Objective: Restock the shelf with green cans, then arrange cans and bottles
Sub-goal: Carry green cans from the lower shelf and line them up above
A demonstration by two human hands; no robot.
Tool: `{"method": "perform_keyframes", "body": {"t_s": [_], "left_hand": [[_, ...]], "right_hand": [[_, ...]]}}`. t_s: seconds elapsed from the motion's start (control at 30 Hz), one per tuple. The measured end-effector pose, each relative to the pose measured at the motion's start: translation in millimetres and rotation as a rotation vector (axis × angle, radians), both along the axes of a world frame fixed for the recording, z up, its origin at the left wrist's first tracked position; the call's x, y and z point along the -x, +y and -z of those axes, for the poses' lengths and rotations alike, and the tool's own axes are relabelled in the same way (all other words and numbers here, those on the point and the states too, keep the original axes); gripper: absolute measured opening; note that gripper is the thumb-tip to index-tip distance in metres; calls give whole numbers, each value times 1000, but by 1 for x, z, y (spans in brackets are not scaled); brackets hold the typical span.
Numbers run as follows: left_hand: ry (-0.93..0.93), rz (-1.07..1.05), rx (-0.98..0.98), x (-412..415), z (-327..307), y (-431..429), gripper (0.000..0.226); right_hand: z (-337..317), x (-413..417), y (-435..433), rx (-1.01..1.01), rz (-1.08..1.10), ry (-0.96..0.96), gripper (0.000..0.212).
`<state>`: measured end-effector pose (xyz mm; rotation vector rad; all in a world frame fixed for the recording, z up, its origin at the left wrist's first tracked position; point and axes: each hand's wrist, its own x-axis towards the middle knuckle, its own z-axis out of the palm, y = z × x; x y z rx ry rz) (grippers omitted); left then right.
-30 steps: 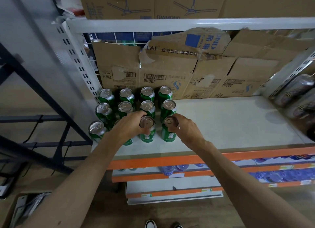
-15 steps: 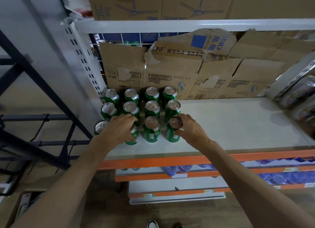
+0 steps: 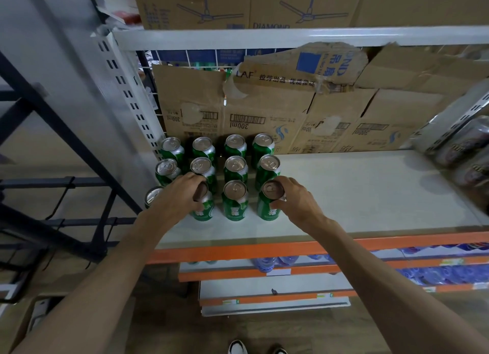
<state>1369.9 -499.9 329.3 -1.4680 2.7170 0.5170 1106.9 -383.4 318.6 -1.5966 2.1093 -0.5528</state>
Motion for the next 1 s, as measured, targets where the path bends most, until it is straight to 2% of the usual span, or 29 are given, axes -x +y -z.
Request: {"method": "perform_keyframes", "body": {"t_s": [0.2, 0.3, 0.43, 0.57, 0.63, 0.77, 1.0], "left_hand": [[-15, 1, -18, 2, -3, 0, 79], [64, 6, 19, -4, -10, 6, 88], [155, -129, 157, -47, -16, 8, 77], [65, -295, 21, -83, 1, 12, 79], [141, -325, -53, -79, 6, 15, 78], [274, -339, -11, -72, 9, 13, 64], [292, -348, -13, -73, 10, 7, 69]], "right_hand": [[1, 1, 0, 12, -7, -9, 54], [1, 2, 1, 13, -14, -16, 55], [1, 3, 1, 1, -22, -18, 60], [2, 1, 2, -13, -1, -25, 64], [2, 1, 0, 2, 0, -18, 58], [2, 2, -1, 28, 6, -38, 53], [3, 1, -1, 36, 25, -67, 53]]}}
